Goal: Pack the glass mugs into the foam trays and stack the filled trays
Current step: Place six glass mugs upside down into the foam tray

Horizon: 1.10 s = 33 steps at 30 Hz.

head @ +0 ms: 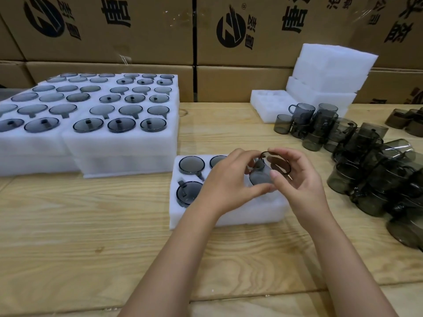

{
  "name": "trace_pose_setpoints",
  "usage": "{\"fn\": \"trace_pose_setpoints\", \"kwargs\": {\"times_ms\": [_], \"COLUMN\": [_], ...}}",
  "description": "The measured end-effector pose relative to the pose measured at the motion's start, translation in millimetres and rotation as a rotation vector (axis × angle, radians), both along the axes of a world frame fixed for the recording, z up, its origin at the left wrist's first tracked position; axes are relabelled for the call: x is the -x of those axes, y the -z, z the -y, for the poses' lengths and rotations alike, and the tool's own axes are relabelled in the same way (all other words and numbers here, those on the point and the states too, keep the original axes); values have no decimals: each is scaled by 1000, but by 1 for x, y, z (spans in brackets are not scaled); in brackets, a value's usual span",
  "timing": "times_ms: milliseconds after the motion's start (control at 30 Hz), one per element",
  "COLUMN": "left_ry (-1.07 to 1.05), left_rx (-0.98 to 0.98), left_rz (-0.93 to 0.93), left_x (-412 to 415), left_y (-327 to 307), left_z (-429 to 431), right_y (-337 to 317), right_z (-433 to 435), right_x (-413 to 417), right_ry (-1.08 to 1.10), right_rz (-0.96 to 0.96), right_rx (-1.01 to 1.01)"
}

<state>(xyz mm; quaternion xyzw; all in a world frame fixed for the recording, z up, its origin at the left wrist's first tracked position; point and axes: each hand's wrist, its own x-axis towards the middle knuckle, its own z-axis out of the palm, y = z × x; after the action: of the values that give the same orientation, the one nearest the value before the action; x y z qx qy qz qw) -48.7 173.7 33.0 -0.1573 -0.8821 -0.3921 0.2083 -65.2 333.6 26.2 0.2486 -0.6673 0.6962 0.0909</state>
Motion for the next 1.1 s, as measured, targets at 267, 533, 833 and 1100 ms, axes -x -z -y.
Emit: {"fn": "trace_pose_setpoints", "kwargs": {"times_ms": [267,533,833,1100], "left_ry": [35,-184,-187,-153], "left_rx": [-48,-379,-25,120], "left_rz": [-46,27,115,-85], "left_x": [-4,0,2,-5], "left_y": [-3,-3,-4,-12], "left_z": [1,4,1,-10], "right_y": [-1,-1,2,-20], "right_z": [-7,-2,9,3], "right_x": [4,0,-4,0], "right_ry": [3,32,217,184], "right_rz": [45,-116,-275,-216], "right_rx": [-137,-488,-813,-701]}}
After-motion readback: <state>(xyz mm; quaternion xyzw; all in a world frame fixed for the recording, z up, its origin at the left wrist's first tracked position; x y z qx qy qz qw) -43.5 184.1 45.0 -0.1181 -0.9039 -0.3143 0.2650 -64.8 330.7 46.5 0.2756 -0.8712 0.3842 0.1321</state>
